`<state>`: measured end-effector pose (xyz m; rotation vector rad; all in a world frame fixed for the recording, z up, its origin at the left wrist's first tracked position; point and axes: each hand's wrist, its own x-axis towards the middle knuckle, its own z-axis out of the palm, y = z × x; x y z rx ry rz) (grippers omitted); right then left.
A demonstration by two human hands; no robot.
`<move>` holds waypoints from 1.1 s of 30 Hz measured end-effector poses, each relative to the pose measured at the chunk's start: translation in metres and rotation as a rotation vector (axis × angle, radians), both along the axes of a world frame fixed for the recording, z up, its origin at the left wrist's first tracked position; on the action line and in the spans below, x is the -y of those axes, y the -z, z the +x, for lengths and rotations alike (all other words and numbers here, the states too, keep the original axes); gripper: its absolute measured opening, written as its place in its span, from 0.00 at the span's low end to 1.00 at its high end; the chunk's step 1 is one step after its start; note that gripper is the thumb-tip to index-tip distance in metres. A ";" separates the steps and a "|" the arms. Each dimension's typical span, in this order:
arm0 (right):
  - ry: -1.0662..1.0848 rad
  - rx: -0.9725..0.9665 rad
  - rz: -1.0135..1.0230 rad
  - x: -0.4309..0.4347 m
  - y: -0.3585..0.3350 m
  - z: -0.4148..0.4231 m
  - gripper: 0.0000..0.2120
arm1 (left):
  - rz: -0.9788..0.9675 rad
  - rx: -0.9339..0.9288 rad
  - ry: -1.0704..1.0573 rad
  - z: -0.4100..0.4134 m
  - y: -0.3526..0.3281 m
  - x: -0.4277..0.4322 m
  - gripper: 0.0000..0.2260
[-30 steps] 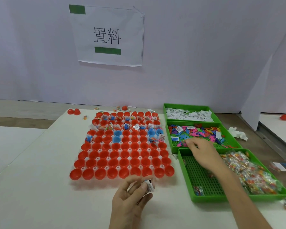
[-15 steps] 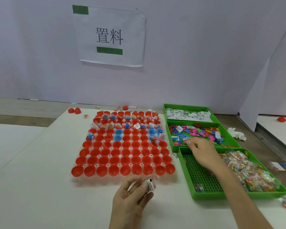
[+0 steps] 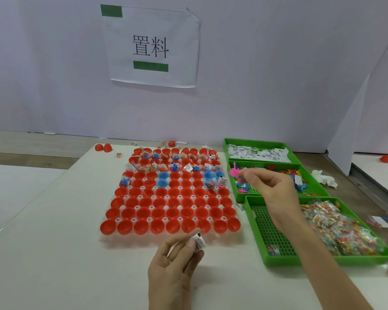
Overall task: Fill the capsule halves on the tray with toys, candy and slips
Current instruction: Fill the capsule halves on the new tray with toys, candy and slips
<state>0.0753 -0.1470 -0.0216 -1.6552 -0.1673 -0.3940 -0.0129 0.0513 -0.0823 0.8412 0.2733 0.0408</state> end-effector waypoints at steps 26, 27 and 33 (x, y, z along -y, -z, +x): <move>-0.543 0.034 -0.423 -0.060 0.008 -0.031 0.10 | 0.079 -0.045 -0.126 -0.002 -0.004 -0.003 0.07; -0.531 0.044 -0.420 -0.060 0.008 -0.032 0.10 | 0.081 -0.050 -0.123 -0.002 -0.004 -0.003 0.07; -0.493 0.071 -0.447 -0.060 0.010 -0.030 0.08 | 0.082 -0.067 -0.107 -0.002 -0.005 -0.003 0.09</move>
